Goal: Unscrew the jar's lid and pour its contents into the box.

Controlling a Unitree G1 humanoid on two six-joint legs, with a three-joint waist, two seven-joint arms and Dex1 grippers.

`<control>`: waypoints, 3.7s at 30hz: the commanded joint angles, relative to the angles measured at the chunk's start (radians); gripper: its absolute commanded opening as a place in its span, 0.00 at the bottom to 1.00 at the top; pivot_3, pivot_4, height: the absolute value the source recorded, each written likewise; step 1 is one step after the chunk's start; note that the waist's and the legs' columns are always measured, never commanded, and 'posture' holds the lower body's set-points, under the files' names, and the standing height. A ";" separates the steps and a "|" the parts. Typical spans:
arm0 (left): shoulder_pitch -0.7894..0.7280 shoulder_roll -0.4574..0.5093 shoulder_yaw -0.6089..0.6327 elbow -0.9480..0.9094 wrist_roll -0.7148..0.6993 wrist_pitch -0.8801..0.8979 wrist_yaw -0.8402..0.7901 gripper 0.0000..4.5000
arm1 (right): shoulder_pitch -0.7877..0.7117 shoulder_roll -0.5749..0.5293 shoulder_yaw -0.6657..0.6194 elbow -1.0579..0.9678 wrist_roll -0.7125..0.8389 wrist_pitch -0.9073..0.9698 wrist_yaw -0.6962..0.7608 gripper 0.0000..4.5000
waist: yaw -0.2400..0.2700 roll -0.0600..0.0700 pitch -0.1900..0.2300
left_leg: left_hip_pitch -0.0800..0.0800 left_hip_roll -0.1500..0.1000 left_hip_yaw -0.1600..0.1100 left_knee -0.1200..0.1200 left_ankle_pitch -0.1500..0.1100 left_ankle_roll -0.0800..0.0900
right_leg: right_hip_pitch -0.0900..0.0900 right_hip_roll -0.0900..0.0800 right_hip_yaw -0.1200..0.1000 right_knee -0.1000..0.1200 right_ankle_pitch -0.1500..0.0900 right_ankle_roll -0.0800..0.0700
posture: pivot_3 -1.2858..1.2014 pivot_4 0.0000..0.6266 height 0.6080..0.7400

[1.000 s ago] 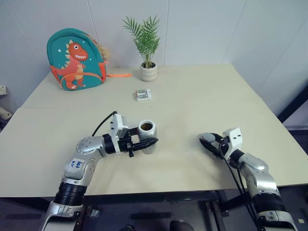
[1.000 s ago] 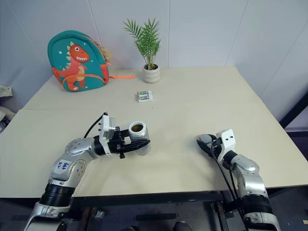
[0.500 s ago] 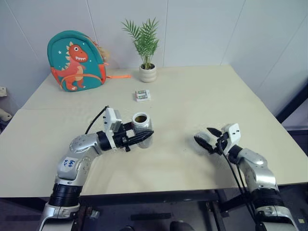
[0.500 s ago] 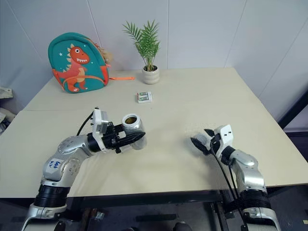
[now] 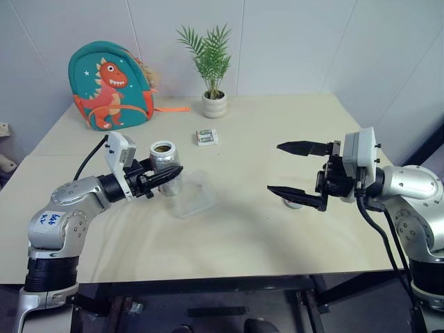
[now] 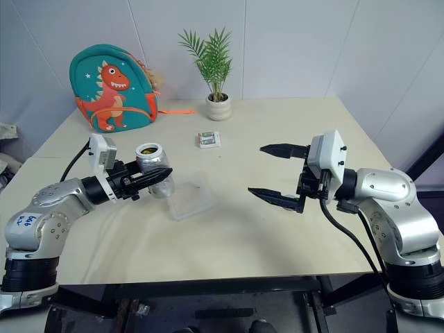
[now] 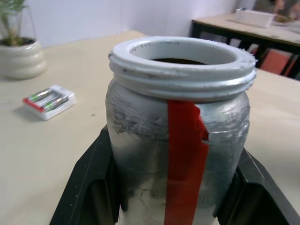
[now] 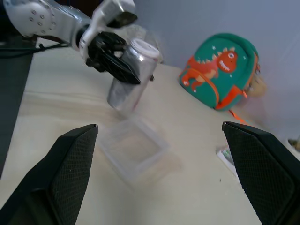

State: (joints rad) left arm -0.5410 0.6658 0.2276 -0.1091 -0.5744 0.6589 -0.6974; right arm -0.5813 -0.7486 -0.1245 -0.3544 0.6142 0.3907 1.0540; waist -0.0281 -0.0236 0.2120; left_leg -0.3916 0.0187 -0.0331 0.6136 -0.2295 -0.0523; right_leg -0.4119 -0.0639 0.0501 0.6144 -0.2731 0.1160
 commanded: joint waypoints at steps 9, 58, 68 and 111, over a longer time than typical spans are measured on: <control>-0.073 0.017 -0.115 0.161 0.326 -0.287 0.133 0.44 | 0.021 0.045 0.035 0.002 -0.023 -0.014 -0.046 0.99 | 0.001 -0.001 0.000 | -0.002 0.000 0.001 -0.001 -0.002 0.001 | -0.001 0.000 0.000 -0.004 0.001 0.001 | 0.52 0.24 1.00; -0.110 0.141 -0.363 0.265 1.256 -0.865 0.723 0.44 | 0.055 0.183 0.026 0.047 -0.037 -0.032 -0.175 0.99 | 0.001 -0.001 0.000 | -0.013 0.000 0.012 0.010 -0.005 0.005 | -0.018 -0.001 0.010 0.014 0.003 0.005 | 0.52 0.24 1.00; -0.115 -0.102 0.145 0.249 0.601 -0.164 0.442 0.44 | 0.026 0.190 0.052 0.077 -0.038 -0.038 -0.128 0.99 | -0.005 -0.001 0.000 | -0.012 0.001 0.012 0.017 -0.005 0.006 | -0.016 0.001 0.010 0.016 0.006 0.006 | 0.52 0.24 1.00; 0.311 -0.028 0.258 0.312 0.364 -0.495 0.419 0.99 | 0.020 0.224 0.075 0.072 -0.052 -0.044 -0.131 1.00 | -0.001 -0.004 -0.001 | -0.011 0.004 0.015 0.015 -0.004 0.005 | -0.015 0.001 0.009 0.010 0.011 0.002 | 0.52 0.24 1.00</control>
State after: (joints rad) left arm -0.2508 0.6141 0.4696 0.2865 -0.2052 0.1405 -0.2785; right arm -0.5634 -0.5229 -0.0367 -0.2413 0.5555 0.3700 0.9254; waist -0.0292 -0.0276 0.2109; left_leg -0.4028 0.0235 -0.0178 0.6288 -0.2334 -0.0477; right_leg -0.4272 -0.0628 0.0593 0.6242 -0.2621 0.1176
